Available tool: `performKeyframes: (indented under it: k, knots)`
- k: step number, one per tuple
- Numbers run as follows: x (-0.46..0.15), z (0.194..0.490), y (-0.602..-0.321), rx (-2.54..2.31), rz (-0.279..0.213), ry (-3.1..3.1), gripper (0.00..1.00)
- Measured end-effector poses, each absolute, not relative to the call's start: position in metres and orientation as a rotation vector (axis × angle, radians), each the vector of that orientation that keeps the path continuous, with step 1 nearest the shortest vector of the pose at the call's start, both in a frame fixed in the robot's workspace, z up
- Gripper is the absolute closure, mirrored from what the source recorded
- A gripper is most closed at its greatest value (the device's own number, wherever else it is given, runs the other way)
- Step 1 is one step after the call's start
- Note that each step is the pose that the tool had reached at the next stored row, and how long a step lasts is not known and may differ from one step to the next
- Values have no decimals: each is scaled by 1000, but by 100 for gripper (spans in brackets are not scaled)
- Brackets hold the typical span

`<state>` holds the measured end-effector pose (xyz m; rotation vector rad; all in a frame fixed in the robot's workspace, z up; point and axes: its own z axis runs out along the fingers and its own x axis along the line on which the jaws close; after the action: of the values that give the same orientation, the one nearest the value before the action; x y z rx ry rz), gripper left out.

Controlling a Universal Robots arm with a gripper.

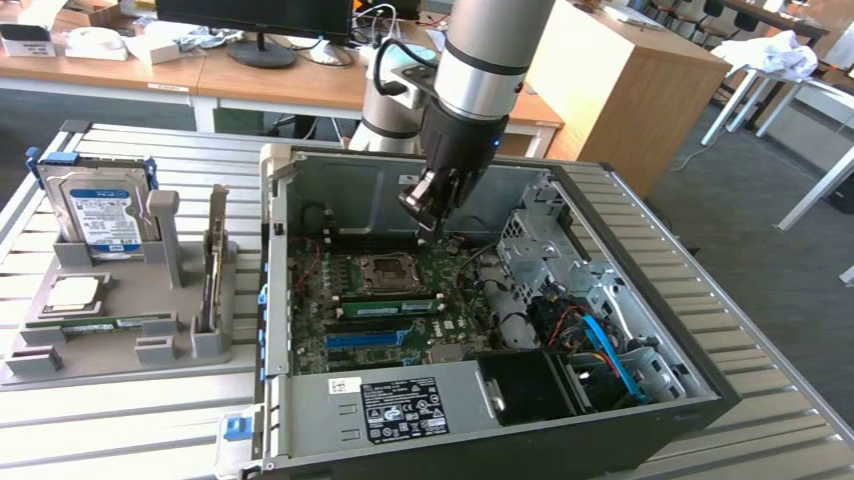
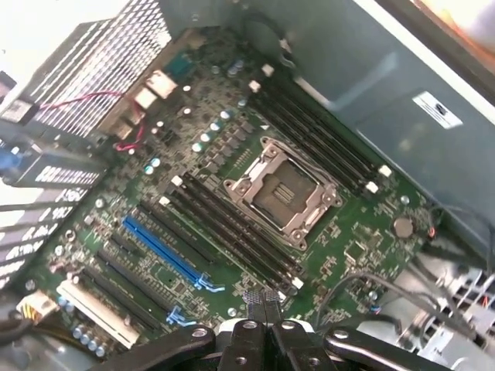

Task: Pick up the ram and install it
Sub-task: 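Press down the ram until it locks into place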

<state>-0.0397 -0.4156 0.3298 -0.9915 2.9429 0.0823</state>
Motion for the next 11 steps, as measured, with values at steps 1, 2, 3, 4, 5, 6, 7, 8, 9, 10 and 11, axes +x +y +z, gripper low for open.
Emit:
performKeyframes:
  k: [1,2,3,4,5,6,7,8,9,10,11]
  knots:
    - [-40,330,-416,-966,82,2951,90]
    - [-40,330,-416,-941,81,2959,90]
    - [-40,330,-416,-915,81,2966,90]
    - [-40,330,-416,-888,80,2974,90]
    - [-40,330,-416,-861,80,2981,90]
    - [-40,330,-416,-836,79,2988,90]
    - [-40,330,-416,-810,79,2995,90]
    - [-40,330,-416,-784,78,3001,90]
    - [-40,330,-416,-758,78,3007,90]
    - [-40,329,-416,-732,77,3013,90]
    - [-40,329,-416,-705,77,3019,90]
